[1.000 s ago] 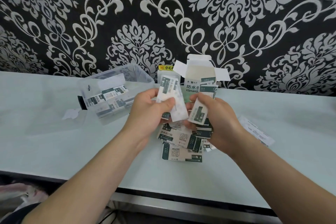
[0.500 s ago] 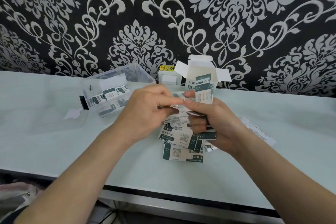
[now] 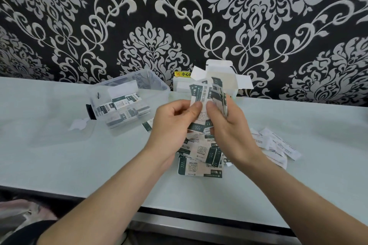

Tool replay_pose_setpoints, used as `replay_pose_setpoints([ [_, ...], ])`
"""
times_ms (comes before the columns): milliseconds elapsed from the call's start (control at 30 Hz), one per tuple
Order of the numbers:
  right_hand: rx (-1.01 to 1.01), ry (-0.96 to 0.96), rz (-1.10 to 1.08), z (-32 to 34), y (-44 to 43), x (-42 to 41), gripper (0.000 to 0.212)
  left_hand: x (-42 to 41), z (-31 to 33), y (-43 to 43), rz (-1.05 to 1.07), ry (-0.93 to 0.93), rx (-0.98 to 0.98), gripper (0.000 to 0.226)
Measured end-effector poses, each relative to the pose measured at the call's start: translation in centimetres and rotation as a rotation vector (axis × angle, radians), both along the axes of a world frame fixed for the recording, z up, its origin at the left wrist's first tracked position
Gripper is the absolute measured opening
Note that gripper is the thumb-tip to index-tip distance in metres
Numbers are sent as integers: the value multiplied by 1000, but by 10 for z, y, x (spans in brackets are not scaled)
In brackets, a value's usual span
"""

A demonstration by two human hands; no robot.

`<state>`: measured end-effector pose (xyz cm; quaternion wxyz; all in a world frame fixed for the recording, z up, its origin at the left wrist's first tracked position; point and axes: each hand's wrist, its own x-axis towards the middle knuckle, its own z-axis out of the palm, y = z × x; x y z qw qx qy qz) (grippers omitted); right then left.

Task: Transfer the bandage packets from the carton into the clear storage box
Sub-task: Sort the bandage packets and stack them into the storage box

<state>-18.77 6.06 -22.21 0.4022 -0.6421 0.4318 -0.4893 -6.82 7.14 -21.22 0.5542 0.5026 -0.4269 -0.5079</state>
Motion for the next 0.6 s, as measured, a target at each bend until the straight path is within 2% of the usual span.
replay_pose_setpoints([
  [100,283,-273,22,7,0,0,30,1,1,-1,30,66,44,18],
  [167,476,-421,84,13,1,-2,35,0,0,0,10,-44,2,24],
  [300,733,-584,177,10,0,-2,31,-9,-7,4,-26,-731,-262,18],
  [333,765,-633,170,9,-2,-3,32,-8,-6,5,-23,-852,-315,16],
  [400,801,-715,149,8,-6,-6,32,0,0,5,-39,-922,-377,46],
  [500,806,-680,157,8,-6,-6,22,6,9,11,-313,-957,-409,101],
  [600,761,-631,263,4,1,2,29,0,9,19,-474,-1208,-422,127],
])
